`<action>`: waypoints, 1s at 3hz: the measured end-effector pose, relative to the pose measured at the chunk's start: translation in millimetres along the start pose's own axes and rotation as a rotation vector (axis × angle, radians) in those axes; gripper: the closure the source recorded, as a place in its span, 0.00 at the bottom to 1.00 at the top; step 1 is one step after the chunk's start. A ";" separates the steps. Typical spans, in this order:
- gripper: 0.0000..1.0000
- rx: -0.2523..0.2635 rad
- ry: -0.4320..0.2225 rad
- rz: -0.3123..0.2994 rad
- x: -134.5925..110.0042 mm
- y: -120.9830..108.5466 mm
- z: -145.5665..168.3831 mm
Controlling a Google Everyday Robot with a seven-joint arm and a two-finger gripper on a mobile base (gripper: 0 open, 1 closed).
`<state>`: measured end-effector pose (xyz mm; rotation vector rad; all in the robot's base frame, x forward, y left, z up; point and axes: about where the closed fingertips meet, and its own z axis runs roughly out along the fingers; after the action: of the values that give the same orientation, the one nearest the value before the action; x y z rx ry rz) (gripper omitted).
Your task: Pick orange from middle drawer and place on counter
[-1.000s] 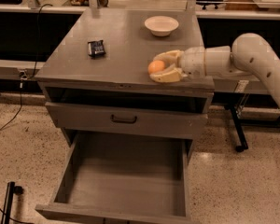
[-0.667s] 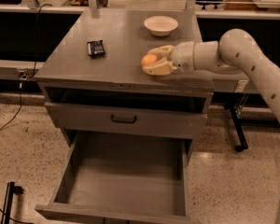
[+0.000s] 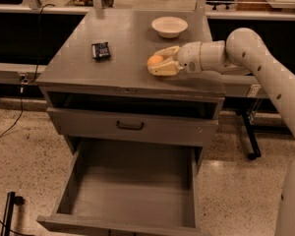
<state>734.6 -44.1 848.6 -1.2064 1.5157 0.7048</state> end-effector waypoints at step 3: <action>0.00 -0.015 -0.002 0.001 -0.9 3.8 9.3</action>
Offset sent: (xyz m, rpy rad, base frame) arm 0.0001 0.0031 -0.0007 0.0007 0.0018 0.0044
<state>734.4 -34.3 846.1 -1.2157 1.5116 0.7194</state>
